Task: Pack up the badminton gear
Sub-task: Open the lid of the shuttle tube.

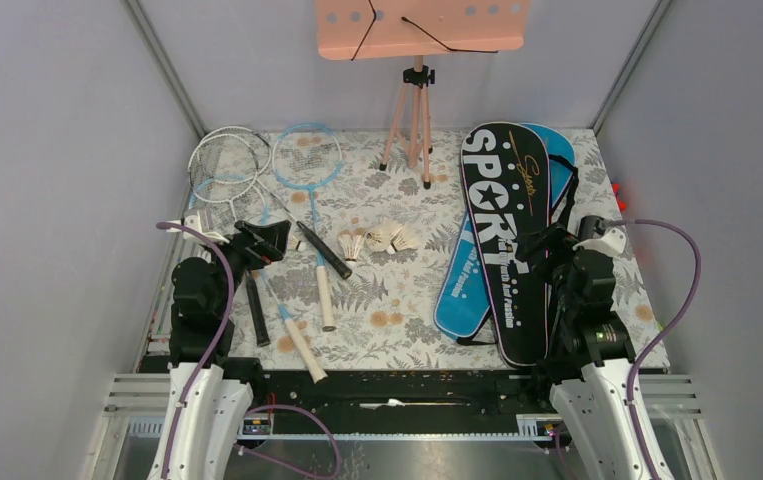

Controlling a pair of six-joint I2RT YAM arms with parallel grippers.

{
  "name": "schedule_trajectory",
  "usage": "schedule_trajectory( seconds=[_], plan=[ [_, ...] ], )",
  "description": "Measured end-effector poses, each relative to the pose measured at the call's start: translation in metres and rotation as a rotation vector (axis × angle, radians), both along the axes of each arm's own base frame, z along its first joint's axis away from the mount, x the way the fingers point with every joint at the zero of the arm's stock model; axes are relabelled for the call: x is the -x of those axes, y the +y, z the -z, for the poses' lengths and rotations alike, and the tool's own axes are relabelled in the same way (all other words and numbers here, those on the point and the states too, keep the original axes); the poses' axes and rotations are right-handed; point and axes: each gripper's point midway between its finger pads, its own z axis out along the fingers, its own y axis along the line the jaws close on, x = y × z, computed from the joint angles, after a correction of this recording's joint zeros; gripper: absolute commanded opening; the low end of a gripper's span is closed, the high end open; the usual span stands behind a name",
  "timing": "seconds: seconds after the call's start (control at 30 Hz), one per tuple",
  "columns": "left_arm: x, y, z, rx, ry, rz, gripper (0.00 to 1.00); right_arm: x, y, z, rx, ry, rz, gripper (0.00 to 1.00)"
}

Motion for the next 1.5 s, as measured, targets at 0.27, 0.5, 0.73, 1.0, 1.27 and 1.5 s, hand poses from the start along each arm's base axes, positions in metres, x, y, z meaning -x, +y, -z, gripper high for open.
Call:
schedule_trajectory(
  seconds=[0.27, 0.5, 0.73, 1.0, 1.27, 1.5],
  plan=[
    [-0.009, -0.003, -0.004, 0.014, -0.027, 0.014, 0.99, -0.018, 0.004, 0.001, 0.063, 0.039, -0.049, 0.99],
    [-0.023, -0.007, 0.013, 0.035, 0.021, 0.033, 0.99, -0.078, -0.009, 0.001, 0.084, 0.238, -0.082, 0.98],
    [-0.032, -0.01, 0.032, 0.048, 0.049, 0.05, 0.99, -0.106, -0.069, 0.052, -0.05, 0.428, 0.0, 0.98],
    [-0.039, -0.011, 0.043, 0.049, 0.086, 0.053, 0.99, -0.111, -0.074, 0.108, -0.145, 0.584, -0.042, 0.99],
    [-0.04, -0.011, 0.039, 0.049, 0.069, 0.053, 0.99, -0.108, -0.074, 0.131, -0.187, 0.642, -0.065, 0.99],
    [-0.044, -0.01, 0.048, 0.049, 0.098, 0.047, 0.99, -0.115, -0.069, 0.122, -0.199, 0.597, -0.094, 0.99]
  ],
)
